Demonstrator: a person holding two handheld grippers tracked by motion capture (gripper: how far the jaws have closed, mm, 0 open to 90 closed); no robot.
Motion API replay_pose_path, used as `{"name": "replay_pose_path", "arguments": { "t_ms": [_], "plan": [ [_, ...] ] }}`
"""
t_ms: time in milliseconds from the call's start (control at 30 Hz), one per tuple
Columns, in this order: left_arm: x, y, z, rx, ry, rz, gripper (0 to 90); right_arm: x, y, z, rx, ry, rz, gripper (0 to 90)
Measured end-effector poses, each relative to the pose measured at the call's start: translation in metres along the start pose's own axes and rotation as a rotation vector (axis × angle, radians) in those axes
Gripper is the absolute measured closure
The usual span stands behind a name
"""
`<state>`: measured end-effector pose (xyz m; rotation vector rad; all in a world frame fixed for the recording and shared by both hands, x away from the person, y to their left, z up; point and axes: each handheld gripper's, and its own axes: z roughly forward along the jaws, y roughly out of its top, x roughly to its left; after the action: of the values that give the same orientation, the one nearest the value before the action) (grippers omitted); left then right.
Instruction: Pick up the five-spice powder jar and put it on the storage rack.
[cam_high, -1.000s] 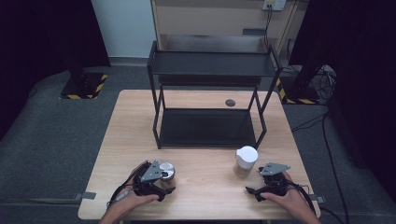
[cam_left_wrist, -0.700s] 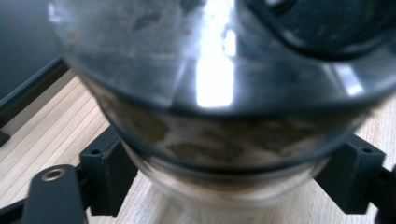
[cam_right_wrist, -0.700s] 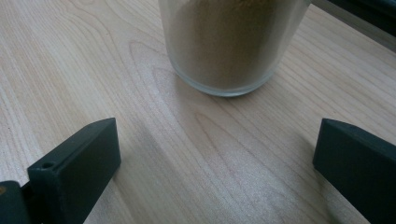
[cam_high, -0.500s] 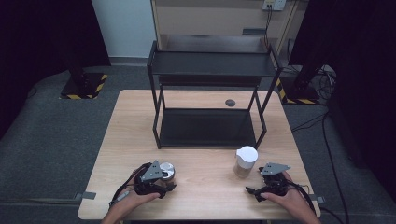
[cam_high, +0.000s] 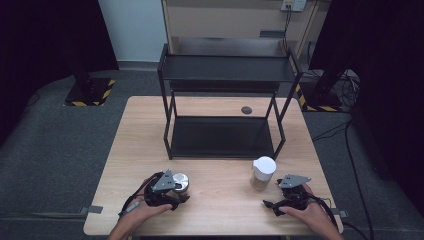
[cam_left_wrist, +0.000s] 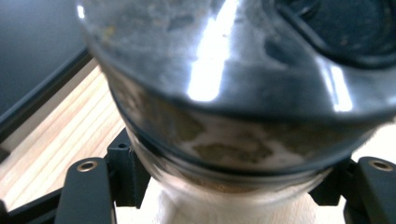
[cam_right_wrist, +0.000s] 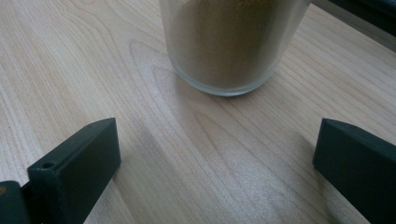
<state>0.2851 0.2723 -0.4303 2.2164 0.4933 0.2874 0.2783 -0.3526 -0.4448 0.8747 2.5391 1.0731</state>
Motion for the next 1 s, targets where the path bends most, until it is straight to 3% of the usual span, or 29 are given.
{"name": "replay_pose_path", "arguments": {
  "t_ms": [300, 1000],
  "plan": [
    [0.011, 0.021, 0.008, 0.0, -0.02, 0.026, 29.5, 0.0, 0.0, 0.0, 0.0, 0.0, 0.0, 1.4],
    [0.042, 0.05, 0.006, 0.0, -0.024, 0.026, 29.5, -0.001, 0.0, 0.0, 0.0, 0.003, -0.002, 1.4]
  ]
}}
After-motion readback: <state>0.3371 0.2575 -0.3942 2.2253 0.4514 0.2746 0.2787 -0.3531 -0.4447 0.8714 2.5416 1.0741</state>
